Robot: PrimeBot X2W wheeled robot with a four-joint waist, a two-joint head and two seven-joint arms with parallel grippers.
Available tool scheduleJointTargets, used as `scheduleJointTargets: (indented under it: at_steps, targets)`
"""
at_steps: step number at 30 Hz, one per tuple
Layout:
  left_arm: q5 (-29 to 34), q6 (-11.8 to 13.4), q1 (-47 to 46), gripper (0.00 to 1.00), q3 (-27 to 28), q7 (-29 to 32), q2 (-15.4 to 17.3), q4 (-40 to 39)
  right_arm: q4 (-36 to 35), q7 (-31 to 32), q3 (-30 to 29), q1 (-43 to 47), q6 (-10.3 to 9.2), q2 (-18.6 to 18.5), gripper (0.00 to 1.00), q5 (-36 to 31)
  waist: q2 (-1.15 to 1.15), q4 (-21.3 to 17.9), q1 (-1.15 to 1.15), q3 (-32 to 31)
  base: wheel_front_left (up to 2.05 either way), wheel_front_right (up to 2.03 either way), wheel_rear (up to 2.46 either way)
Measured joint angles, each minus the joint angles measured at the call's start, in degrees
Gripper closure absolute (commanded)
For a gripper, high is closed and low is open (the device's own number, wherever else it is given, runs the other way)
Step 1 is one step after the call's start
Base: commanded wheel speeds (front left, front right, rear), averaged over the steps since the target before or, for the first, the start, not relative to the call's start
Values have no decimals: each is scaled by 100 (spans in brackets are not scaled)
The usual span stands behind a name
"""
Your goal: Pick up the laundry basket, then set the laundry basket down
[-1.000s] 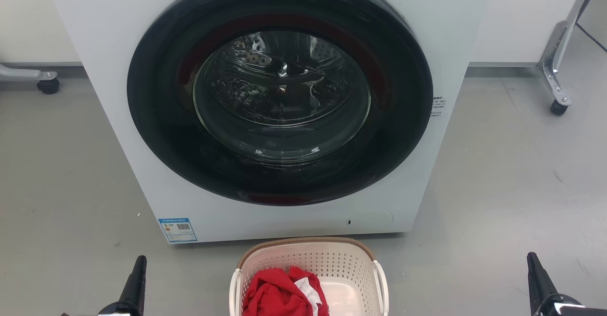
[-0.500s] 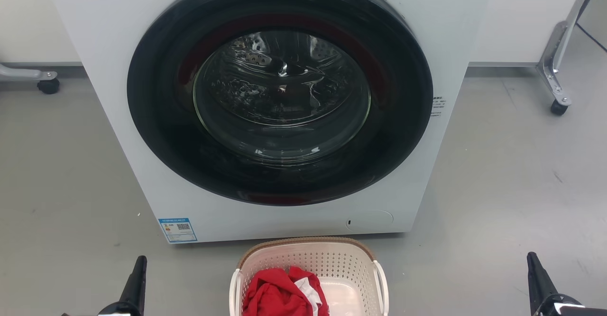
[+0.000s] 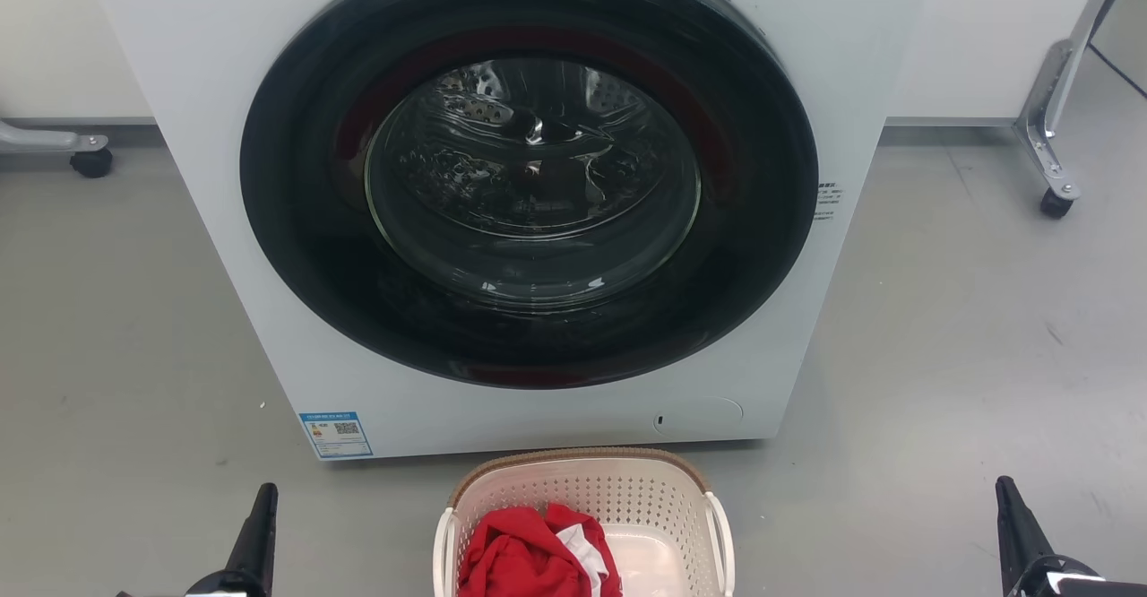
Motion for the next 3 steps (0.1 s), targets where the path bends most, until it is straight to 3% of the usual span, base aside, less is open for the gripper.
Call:
scheduleJointTargets:
  at_steps: [3]
  targets:
    - [0, 0, 0, 100, 0, 0, 0, 0, 0, 0, 0, 0, 0, 0, 100, 1, 0, 0, 0, 0, 0, 0, 0]
